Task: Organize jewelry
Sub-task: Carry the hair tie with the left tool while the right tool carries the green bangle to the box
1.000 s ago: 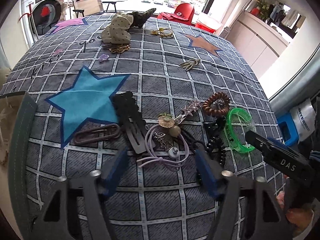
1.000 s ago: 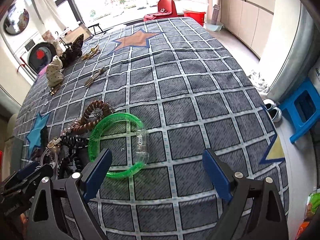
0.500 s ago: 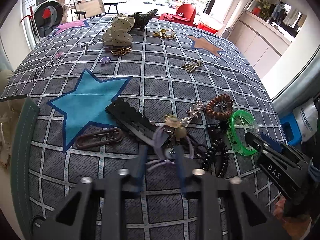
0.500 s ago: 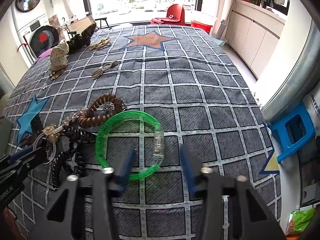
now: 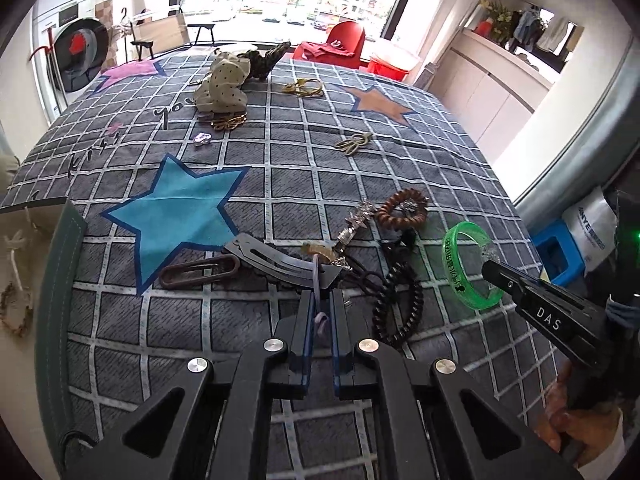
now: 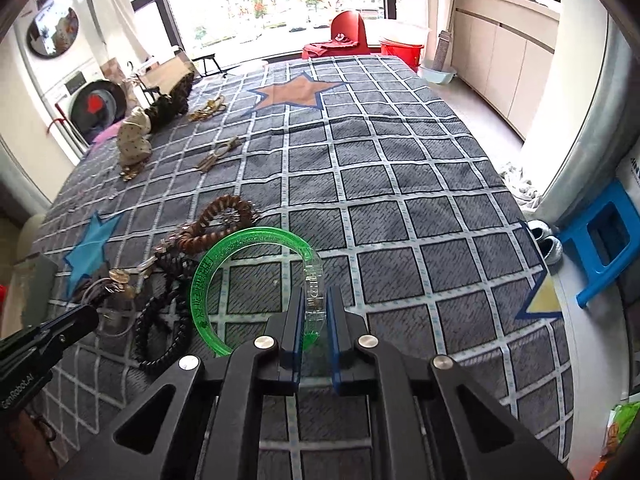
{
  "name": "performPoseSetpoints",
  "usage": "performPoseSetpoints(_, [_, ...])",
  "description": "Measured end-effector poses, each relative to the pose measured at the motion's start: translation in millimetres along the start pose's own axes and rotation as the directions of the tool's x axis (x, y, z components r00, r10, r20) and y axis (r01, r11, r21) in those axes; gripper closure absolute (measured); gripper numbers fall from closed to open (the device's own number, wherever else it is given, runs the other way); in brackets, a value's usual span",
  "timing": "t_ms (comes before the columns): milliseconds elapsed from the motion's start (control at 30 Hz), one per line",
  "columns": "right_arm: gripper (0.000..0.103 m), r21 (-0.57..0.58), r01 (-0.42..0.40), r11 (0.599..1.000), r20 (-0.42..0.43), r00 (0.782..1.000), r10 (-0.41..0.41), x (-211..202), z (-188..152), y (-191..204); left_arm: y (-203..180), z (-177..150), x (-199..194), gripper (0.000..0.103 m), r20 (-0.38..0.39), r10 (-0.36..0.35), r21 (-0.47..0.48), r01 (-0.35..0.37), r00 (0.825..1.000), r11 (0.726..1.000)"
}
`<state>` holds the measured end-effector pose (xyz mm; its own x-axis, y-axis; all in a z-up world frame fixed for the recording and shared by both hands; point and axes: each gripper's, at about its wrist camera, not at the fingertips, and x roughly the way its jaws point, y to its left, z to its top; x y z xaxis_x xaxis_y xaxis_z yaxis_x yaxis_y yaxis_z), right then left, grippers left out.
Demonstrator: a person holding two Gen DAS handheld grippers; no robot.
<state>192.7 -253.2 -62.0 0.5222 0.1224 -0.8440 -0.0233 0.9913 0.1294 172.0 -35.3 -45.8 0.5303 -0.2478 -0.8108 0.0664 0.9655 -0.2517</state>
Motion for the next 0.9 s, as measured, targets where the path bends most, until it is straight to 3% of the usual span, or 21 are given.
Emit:
performPoseSetpoints(467, [0.091,0.025,-0.066,0.997,0.0,0.998,0.066,-30,-29,3,-5,-16,-49,0.096,0.078,-0.033,0.065,0.028,0.996,0.998])
performPoseSetpoints(900, [0.091,0.007,-0.079,0.997,0.006,0.997,0.079,-50,-44,19,22,-42,-72,0.096,0.076,-0.016,0.037,0.014,0.997,0.999])
